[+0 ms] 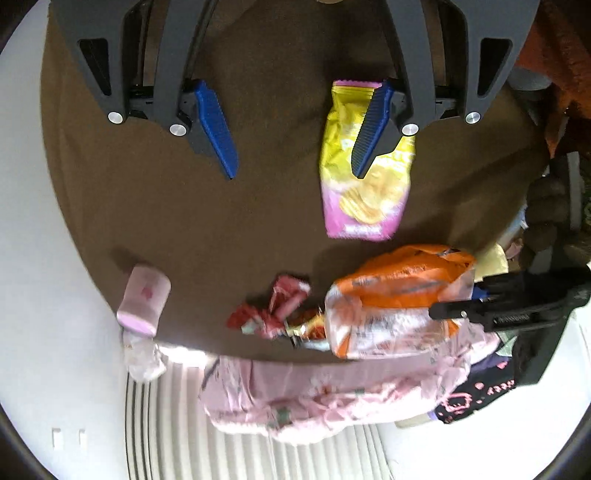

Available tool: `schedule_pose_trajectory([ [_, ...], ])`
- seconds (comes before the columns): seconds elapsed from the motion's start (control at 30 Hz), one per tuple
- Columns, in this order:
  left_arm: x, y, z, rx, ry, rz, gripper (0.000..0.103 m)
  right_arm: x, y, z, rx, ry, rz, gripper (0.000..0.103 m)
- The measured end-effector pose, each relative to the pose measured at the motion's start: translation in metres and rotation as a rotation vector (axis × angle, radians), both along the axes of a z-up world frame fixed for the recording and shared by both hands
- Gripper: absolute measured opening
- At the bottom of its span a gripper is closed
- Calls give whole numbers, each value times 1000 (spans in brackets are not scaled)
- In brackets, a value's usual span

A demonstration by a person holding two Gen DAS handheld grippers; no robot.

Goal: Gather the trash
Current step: 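Grasp orange bread bag with left gripper while right gripper grasps yellow chip packet, then carry orange bread bag and yellow chip packet over the yellow bag with both grippers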

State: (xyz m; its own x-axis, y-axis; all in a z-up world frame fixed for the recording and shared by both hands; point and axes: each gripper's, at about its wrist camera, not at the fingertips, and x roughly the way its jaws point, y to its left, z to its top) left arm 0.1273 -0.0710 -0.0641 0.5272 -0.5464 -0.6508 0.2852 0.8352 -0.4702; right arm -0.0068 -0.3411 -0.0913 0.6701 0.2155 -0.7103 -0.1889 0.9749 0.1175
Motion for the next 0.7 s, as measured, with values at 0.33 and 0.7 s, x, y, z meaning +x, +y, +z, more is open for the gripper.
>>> schedule_pose_trajectory([
  [0.33, -23, 9, 27, 29, -112, 18, 28, 7, 41, -20, 11, 61, 105, 38],
  [0.7, -27, 13, 27, 27, -123, 12, 28, 0, 36, 12, 10, -32, 89, 11],
])
